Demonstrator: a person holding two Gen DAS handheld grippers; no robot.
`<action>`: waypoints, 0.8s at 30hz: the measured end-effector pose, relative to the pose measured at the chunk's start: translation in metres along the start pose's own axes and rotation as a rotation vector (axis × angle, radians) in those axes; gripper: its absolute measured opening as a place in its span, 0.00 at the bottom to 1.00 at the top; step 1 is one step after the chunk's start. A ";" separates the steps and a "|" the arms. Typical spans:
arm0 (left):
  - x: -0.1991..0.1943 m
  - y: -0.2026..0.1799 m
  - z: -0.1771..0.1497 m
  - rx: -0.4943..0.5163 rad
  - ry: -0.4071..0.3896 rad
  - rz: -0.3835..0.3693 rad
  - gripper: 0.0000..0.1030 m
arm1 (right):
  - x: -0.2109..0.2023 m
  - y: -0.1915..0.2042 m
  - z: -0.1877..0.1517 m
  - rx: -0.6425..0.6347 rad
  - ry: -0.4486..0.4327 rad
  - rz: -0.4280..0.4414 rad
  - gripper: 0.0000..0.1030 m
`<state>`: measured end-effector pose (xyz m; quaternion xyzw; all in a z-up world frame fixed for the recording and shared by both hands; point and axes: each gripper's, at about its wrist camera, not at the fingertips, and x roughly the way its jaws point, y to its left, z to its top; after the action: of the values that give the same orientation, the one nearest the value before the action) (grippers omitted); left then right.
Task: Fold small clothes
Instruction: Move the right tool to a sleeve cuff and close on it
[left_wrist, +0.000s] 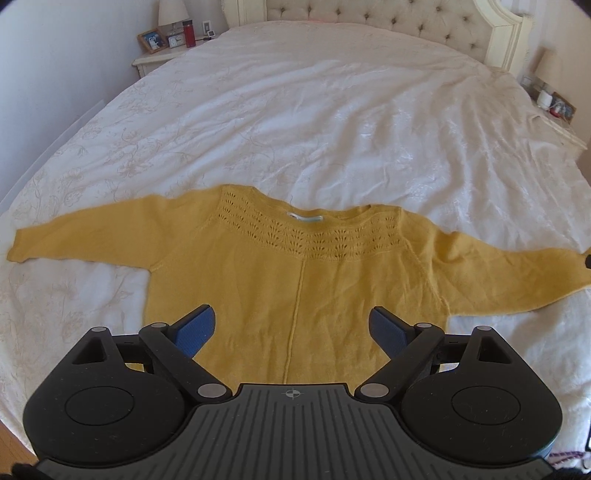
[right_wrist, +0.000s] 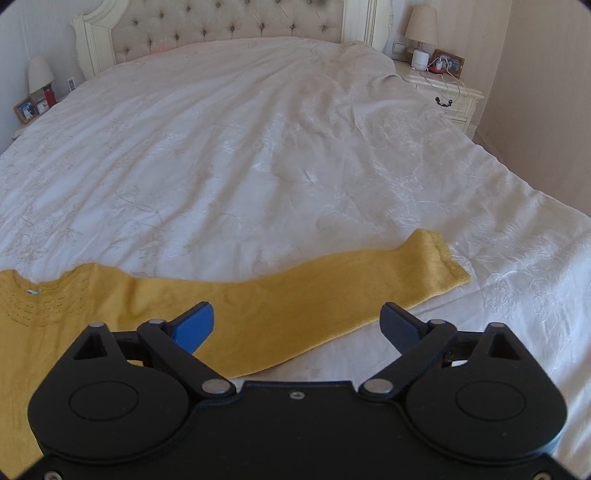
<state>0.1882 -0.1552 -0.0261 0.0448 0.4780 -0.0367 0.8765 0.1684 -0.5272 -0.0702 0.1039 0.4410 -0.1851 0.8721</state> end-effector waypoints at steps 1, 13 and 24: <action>0.001 -0.003 -0.001 0.000 0.007 0.010 0.86 | 0.006 -0.013 0.005 0.006 0.020 -0.006 0.78; 0.013 -0.013 0.003 -0.048 0.079 0.030 0.86 | 0.073 -0.126 0.058 0.173 0.106 -0.061 0.68; 0.024 -0.004 0.001 -0.067 0.118 0.055 0.86 | 0.105 -0.131 0.045 0.143 0.228 -0.015 0.37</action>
<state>0.2015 -0.1593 -0.0457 0.0306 0.5285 0.0058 0.8483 0.2043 -0.6858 -0.1312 0.1827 0.5238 -0.2097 0.8051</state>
